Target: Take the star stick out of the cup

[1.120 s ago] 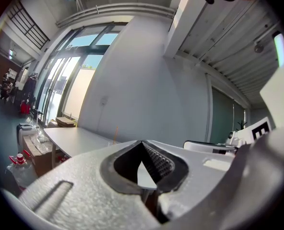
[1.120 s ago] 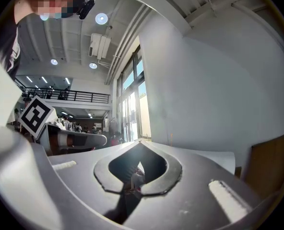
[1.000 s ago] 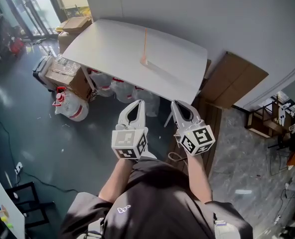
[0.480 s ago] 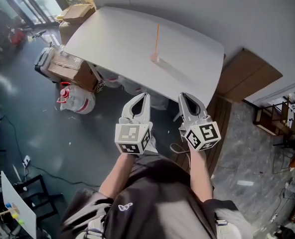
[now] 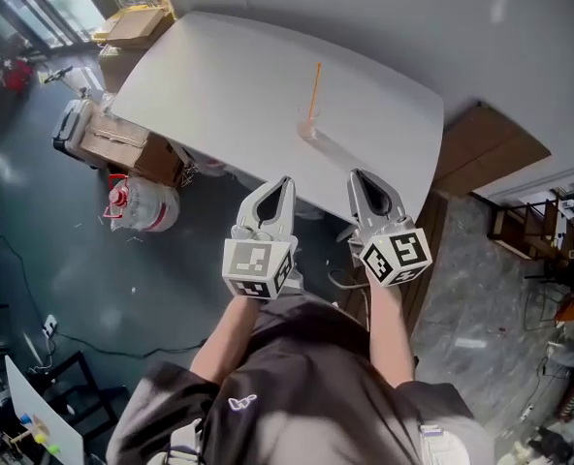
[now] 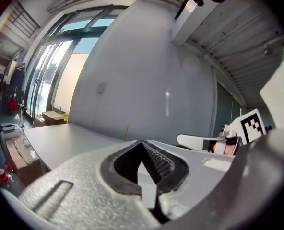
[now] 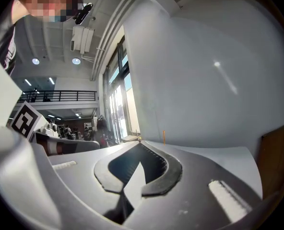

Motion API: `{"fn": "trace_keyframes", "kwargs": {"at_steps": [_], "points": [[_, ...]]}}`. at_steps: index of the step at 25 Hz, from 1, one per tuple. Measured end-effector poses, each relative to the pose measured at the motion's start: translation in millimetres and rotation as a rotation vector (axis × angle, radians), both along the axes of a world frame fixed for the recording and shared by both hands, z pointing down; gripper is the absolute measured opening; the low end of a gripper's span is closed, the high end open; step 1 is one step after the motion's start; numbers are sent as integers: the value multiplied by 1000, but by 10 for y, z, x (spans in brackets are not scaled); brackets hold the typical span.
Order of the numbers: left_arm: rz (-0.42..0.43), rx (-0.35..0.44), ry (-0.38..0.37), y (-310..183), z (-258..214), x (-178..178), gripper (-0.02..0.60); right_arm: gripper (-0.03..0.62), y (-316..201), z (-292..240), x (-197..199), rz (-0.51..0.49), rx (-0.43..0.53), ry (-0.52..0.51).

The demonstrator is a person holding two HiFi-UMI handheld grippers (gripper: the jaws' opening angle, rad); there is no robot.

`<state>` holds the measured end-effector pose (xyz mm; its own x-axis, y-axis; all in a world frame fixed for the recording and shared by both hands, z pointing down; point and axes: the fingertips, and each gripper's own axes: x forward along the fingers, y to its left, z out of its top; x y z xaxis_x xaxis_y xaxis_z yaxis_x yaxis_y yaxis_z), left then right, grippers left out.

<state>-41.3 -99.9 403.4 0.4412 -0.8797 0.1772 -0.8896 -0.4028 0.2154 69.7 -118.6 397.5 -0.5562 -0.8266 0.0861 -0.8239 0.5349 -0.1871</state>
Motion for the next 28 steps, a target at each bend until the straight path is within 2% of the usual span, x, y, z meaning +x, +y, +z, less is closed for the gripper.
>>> {"fn": "trace_keyframes", "kwargs": {"at_steps": [4, 8, 12, 16, 19, 22, 25, 28], "points": [[36, -12, 38, -344, 73, -113, 3, 6, -375, 12, -126, 18, 14, 24], [31, -2, 25, -632, 107, -322, 3, 6, -687, -54, -293, 42, 48, 39], [47, -22, 21, -832, 188, -373, 3, 6, -850, -26, -333, 66, 47, 38], [86, -71, 67, -938, 288, -252, 3, 6, -914, 53, -269, 79, 16, 47], [113, -77, 29, -1007, 344, -135, 3, 6, -953, 94, -170, 96, -3, 51], [148, -107, 30, -1043, 406, 5, 3, 6, -966, 161, -77, 103, -30, 54], [152, -120, 11, -1086, 427, 109, 3, 6, -991, 200, -28, 90, -52, 54], [160, -135, 24, -1154, 446, 183, 3, 6, -1049, 203, -14, 74, -60, 52]]}}
